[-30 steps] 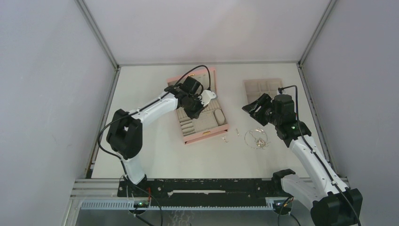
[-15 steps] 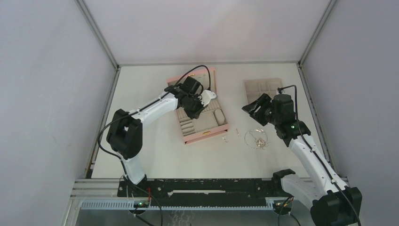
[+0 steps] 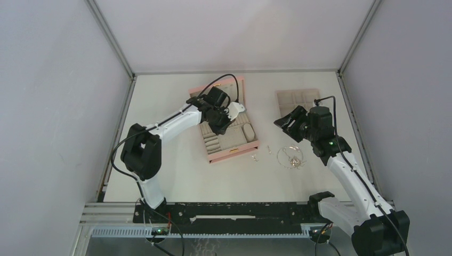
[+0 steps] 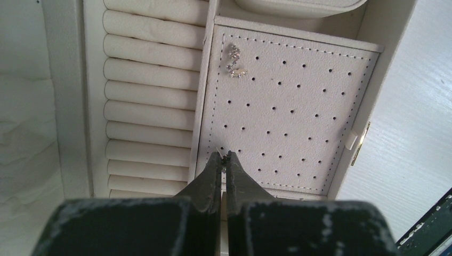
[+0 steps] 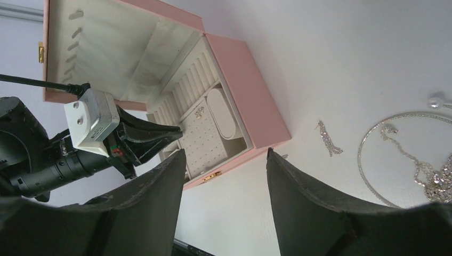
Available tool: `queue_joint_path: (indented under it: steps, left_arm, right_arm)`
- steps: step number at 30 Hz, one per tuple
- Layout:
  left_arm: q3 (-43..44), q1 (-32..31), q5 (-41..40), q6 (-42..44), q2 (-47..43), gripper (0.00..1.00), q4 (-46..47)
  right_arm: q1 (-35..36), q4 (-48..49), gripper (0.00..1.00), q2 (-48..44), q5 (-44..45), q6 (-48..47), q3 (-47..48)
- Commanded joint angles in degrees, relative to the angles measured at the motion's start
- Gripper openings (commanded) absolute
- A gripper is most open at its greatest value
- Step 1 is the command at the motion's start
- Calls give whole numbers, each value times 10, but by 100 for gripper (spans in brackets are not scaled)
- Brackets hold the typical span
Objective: Organize the mixed jewelry
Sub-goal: Place the jewelry in the jewelry box.
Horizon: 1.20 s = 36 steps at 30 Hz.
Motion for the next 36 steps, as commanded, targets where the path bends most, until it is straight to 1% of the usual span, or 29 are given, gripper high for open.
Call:
queue_joint_path:
  steps: [1, 17, 24, 31, 36]
  left_arm:
    - [6, -6, 19, 10, 7, 0, -2]
    - [0, -6, 28, 13, 8, 0, -5]
    - [0, -10, 8, 13, 14, 0, -6]
    - [12, -11, -12, -3, 28, 0, -4]
    - [16, -12, -11, -6, 31, 0, -6]
  right_arm:
    - [-4, 25, 66, -1, 4, -5, 1]
    - [-3, 26, 66, 3, 4, -5, 1]
    - [-4, 25, 66, 3, 5, -5, 1]
    - [-3, 24, 66, 3, 5, -5, 1]
    - [-4, 25, 66, 3, 5, -5, 1]
